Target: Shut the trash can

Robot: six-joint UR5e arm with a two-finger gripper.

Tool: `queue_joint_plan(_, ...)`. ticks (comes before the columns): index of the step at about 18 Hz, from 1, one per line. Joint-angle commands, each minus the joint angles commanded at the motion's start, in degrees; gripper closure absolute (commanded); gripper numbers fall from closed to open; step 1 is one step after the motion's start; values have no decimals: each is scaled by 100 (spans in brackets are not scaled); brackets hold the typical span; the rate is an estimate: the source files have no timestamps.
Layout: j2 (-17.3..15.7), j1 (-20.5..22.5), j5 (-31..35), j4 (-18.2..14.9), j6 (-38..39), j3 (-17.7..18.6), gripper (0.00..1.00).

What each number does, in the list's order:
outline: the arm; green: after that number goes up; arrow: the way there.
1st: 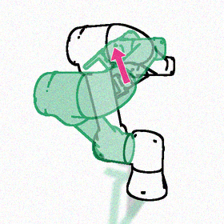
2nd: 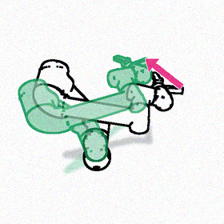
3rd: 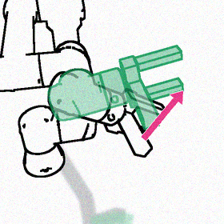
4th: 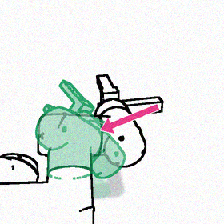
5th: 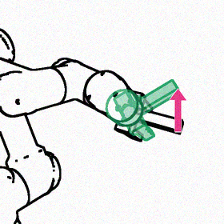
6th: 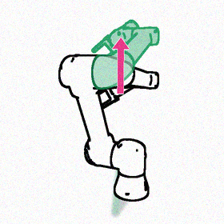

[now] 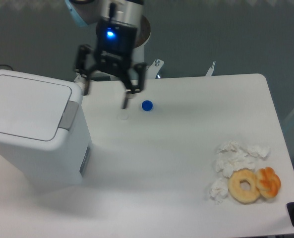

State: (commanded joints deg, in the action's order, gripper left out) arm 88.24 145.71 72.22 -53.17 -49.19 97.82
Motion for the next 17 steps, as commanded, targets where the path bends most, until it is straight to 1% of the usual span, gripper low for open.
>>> queue_joint_plan(1,44,88,168,0,-272,26,0)
queue_joint_plan(4,141,562,415,-9,-1046,70,0)
queue_joint_plan(6,316,817,547,0,-1617,44,0)
queue_joint_plan(9,335,1090,801,9,-2364,-78,0)
queue_joint_plan(12,335,1319,837,-9,-2971,-105,0)
queue_joint_plan(15,326,1669,828,-219,-3551,-52,0)
queue_joint_plan(17,300,1732,820,-325,-3737,-44,0)
